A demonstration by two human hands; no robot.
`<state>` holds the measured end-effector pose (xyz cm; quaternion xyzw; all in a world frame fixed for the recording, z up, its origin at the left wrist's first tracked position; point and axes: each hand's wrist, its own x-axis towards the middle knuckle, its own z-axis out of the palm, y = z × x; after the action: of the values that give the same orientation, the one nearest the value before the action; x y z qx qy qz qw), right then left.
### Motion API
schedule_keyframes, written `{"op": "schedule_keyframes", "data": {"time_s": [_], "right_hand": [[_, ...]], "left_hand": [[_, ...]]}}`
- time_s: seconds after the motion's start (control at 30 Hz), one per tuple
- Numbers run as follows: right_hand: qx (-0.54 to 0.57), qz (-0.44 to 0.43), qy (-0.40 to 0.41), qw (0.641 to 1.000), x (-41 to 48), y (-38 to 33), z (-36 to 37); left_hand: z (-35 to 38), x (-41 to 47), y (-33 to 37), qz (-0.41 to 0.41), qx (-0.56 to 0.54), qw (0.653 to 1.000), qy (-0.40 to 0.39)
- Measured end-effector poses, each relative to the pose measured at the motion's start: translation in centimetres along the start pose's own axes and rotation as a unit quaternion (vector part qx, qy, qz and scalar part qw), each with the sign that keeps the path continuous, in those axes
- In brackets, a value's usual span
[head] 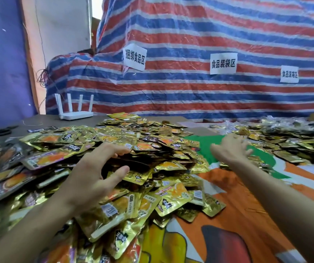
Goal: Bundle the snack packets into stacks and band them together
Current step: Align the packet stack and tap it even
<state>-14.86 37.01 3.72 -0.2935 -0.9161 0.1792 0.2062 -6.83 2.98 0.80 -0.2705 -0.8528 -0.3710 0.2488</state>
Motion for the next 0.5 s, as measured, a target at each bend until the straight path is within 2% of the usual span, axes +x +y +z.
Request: {"op": "schedule_keyframes", "data": {"time_s": [0.13, 0.2, 0.27, 0.3, 0.37, 0.43, 0.5], "right_hand": [[0.116, -0.178, -0.03, 0.977, -4.5, -5.6, 1.0], [0.193, -0.267, -0.08, 0.941, -6.9, -7.7, 1.2], [0.231, -0.368, -0.168, 0.885, -8.9, -9.5, 0.8], [0.221, -0.399, -0.218, 0.863, -9.5, -10.1, 0.6], [0.168, -0.421, -0.292, 0.842, -9.8, -11.0, 0.5], [0.091, -0.426, -0.314, 0.844, -9.9, -11.4, 0.9], [0.019, -0.434, -0.285, 0.855, -10.4, -11.6, 2.0]], "left_hand": [[-0.6, 0.3, -0.9, -0.026, 0.072, 0.996, -0.034], [-1.1, 0.4, -1.3, -0.04, 0.082, 0.995, -0.047], [-1.4, 0.5, -1.8, -0.047, 0.093, 0.993, -0.06], [-1.5, 0.6, -2.1, -0.05, 0.102, 0.991, -0.069], [-1.5, 0.7, -2.5, -0.051, 0.126, 0.987, -0.083], [-1.5, 0.8, -2.9, -0.053, 0.147, 0.984, -0.09], [-1.6, 0.9, -3.1, -0.059, 0.156, 0.982, -0.092]]}}
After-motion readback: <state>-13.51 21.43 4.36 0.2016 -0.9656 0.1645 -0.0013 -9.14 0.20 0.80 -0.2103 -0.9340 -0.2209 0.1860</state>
